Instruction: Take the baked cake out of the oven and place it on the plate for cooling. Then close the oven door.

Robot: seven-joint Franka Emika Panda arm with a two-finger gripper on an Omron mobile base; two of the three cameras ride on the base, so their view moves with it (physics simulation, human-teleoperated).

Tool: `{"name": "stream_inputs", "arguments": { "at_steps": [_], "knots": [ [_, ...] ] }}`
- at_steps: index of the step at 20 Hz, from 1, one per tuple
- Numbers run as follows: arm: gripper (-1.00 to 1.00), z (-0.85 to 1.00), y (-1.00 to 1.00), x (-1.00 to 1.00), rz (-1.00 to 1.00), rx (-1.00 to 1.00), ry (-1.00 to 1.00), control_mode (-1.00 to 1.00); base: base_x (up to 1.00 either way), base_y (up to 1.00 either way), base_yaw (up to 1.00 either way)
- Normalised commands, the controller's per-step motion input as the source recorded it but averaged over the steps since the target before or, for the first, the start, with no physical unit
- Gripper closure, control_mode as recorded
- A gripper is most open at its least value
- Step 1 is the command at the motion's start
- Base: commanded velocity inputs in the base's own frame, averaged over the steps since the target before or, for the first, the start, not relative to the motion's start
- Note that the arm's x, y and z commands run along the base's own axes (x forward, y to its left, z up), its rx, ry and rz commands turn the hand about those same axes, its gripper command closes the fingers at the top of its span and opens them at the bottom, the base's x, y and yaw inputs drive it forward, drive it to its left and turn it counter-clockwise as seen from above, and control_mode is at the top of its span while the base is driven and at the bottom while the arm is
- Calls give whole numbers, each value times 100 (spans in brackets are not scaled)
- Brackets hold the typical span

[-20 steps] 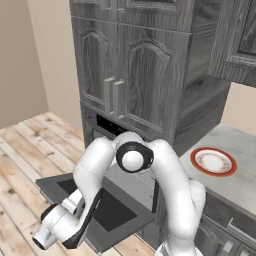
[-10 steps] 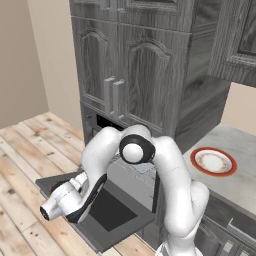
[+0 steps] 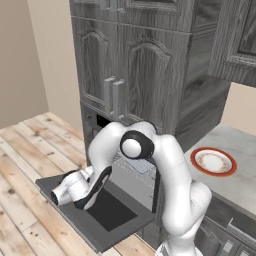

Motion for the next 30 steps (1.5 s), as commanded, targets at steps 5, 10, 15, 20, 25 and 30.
{"name": "stream_inputs", "arguments": {
  "at_steps": [5, 10, 15, 20, 25, 30],
  "knots": [
    [-100, -25, -33, 21, -3, 0, 0, -100, 0, 0, 0],
    [-100, -19, -34, 17, -2, 0, 0, -100, 0, 0, 0],
    [-100, -14, -35, 34, -3, 0, 0, -100, 0, 0, 0],
    [-100, -16, -32, 34, -3, -1, 0, -100, 0, 0, 0],
    [-100, -19, -32, 30, -4, -2, 0, -100, 0, 0, 0],
    [-100, -26, -29, 31, -4, -4, 0, -100, 0, 0, 0]
  ]
}}
